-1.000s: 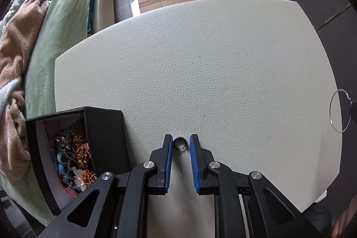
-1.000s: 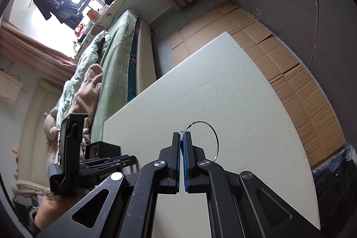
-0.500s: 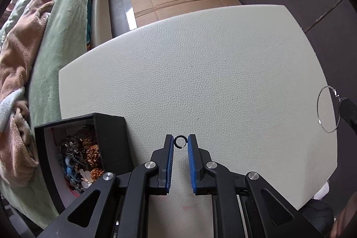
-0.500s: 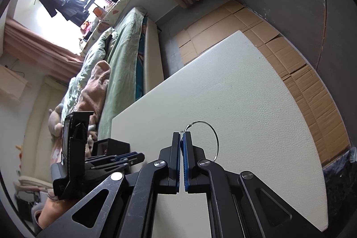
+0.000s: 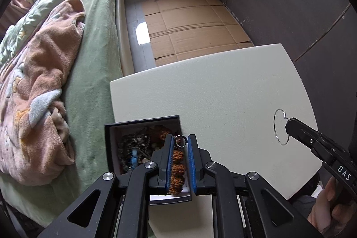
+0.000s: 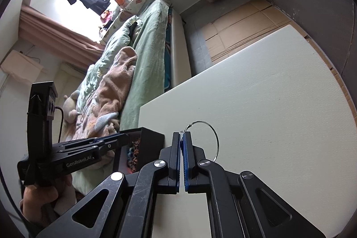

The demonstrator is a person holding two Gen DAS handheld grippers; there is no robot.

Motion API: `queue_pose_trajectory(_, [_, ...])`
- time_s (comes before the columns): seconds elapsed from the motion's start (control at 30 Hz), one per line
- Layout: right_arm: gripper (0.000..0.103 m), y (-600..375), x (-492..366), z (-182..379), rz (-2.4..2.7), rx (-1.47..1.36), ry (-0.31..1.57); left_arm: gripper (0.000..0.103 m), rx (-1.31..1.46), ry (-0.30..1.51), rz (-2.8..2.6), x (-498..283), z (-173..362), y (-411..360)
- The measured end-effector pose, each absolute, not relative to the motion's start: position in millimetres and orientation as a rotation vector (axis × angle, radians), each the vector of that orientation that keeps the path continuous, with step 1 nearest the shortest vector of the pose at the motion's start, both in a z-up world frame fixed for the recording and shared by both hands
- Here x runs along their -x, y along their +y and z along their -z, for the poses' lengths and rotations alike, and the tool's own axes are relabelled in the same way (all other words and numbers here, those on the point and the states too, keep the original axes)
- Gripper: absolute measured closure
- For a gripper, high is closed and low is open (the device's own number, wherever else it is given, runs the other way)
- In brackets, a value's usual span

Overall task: Organize jewelry
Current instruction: 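Drop the small ring into the box with left tool while right tool holds hoop, then release the silver hoop earring into the box with the right tool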

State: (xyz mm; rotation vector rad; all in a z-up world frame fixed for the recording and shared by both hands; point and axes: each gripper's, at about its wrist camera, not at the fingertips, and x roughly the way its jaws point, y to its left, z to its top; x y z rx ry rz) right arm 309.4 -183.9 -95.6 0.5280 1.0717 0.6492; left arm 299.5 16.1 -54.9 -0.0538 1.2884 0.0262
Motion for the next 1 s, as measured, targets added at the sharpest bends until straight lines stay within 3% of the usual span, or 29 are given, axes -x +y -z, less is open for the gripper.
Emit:
queue_pose_trajectory(0.27, [0.100,-150,-295,87,-0.747,-0.497,1.035,0.087,0.143,1.277,-0.019,-282,61,61])
queue_pose_trajectory(0.33, [0.100,-140,-292,85,-0.776,-0.496,1.030,0.070,0.147,1.257,-0.020,-276,59,68])
queue_pose_trajectory(0.4, [0.100,-129,-288,83,-0.807,-0.493,1.022,0.018,0.144,1.229,-0.024,-270,57,74])
queue_pose_trajectory(0.43, [0.100,-122,-286,82,-0.824,-0.491,1.016,0.012,0.142,1.211,-0.025,-267,55,77])
queue_pose_trajectory(0.9, [0.100,-41,-266,64,-1.000,-0.451,0.937,0.012,0.138,1.082,-0.122,-224,31,130])
queue_pose_trajectory(0.97, [0.097,-36,-266,63,-0.997,-0.428,0.951,0.012,0.134,1.059,-0.144,-218,28,136])
queue_pose_trajectory(1.0, [0.085,-35,-267,65,-0.992,-0.417,0.975,0.012,0.135,1.046,-0.150,-215,26,137])
